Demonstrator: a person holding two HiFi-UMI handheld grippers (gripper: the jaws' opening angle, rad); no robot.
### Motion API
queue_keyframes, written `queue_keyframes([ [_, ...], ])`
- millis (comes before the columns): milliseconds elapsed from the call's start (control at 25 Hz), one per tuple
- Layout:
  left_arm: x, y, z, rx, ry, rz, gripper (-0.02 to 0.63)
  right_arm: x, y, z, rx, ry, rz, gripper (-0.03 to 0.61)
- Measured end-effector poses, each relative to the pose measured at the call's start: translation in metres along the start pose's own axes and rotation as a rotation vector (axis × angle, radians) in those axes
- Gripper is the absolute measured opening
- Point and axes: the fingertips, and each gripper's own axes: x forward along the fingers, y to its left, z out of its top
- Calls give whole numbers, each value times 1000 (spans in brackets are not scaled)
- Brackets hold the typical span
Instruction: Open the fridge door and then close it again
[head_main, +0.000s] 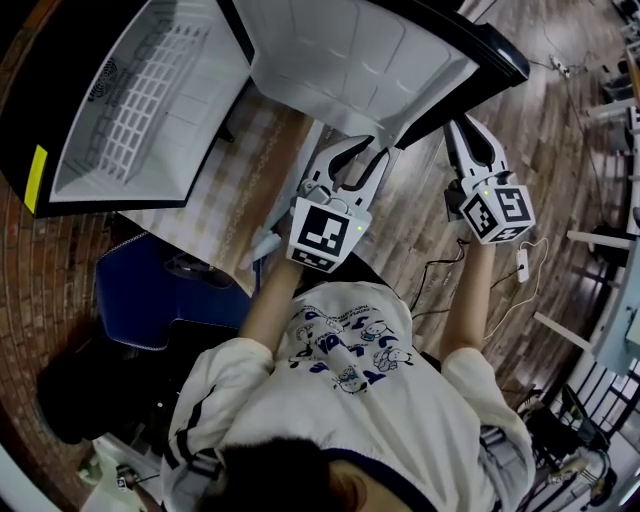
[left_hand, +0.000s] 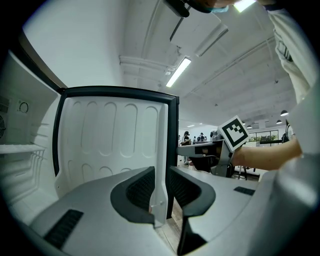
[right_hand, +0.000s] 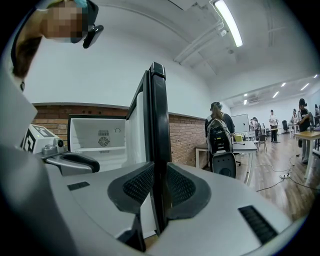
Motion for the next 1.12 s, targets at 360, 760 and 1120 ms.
queue_keyframes([
  [360,-24,-17,-1,1,-2,17,100,-17,30,-5,-9,10,36,87],
  [760,-57,-31,-9,0,8,44,100,-36,72,-12,-16,8,74,87],
  [1120,-88,-41,-18,-15,11,64,100,-49,120,-19,-43,19,115,87],
])
